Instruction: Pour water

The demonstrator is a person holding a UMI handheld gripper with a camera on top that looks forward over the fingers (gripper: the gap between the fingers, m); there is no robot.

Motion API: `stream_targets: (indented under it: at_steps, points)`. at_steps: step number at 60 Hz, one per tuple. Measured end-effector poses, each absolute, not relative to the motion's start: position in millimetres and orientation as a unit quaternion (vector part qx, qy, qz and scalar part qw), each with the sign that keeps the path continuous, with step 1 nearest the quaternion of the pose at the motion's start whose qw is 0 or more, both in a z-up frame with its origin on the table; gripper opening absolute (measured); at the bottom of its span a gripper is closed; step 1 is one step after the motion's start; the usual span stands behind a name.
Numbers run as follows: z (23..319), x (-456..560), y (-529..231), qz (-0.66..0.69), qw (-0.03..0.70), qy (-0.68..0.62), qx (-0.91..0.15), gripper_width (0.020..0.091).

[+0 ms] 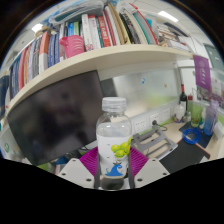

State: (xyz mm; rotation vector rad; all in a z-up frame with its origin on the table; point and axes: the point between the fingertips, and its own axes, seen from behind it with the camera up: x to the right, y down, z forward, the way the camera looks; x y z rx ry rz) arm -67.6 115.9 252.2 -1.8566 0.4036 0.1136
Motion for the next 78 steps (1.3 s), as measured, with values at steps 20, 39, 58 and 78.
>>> stream_targets:
  at_steps: [20, 39, 58, 78]
  points:
    - [142, 40, 125, -0.086, 0.552, 0.1, -0.823, 0.0416]
    - [68, 52, 139, -0.074, 0.536, 0.092, -0.836, 0.0429]
    - [54, 50, 135, -0.057, 0.54, 0.111, -0.833, 0.0534]
    - [40, 26, 84, -0.048, 0.481, 0.069, -0.873, 0.0732]
